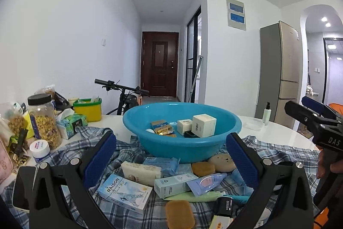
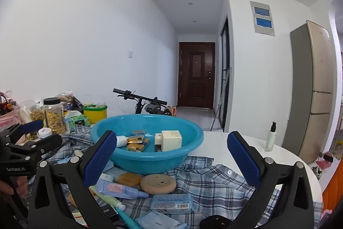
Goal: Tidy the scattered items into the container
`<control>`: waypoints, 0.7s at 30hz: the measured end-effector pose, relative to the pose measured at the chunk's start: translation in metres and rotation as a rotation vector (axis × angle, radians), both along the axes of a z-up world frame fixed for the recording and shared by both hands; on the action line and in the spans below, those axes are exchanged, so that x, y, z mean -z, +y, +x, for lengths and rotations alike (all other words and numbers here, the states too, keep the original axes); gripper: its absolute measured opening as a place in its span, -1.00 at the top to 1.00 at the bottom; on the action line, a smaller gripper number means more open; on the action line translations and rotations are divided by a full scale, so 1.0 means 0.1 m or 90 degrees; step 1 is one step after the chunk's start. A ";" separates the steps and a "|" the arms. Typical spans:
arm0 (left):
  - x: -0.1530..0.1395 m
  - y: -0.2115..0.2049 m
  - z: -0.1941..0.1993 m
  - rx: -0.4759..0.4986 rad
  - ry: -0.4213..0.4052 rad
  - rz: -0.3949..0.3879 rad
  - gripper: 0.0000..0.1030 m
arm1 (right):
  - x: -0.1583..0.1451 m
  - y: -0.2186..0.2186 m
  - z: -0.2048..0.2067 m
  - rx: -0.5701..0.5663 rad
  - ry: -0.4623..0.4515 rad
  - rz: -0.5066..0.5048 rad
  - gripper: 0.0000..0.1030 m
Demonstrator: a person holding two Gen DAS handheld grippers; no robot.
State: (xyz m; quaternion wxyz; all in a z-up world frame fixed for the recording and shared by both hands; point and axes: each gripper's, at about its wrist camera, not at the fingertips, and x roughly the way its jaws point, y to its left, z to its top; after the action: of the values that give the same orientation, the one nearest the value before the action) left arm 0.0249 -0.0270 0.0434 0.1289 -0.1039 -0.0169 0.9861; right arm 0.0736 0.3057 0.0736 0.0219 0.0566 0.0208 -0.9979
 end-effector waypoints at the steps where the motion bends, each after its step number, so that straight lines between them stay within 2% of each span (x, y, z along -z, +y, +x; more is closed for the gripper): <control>1: 0.02 -0.01 -0.01 -0.002 -0.002 0.004 -1.00 | 0.02 0.02 -0.01 0.003 0.000 -0.006 -0.99; 11: 0.17 -0.01 -0.09 -0.011 -0.005 -0.001 -1.00 | 0.30 0.09 -0.12 0.008 -0.028 -0.023 -0.99; 21: 0.29 0.00 -0.17 -0.012 -0.020 -0.003 -1.00 | 0.41 0.05 -0.18 0.012 -0.041 -0.014 -0.99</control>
State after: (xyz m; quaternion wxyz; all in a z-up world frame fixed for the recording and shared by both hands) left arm 0.0078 -0.0273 0.0147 0.1188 -0.1192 -0.0178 0.9856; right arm 0.0559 0.3105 0.0328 0.0139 0.0883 0.0084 -0.9960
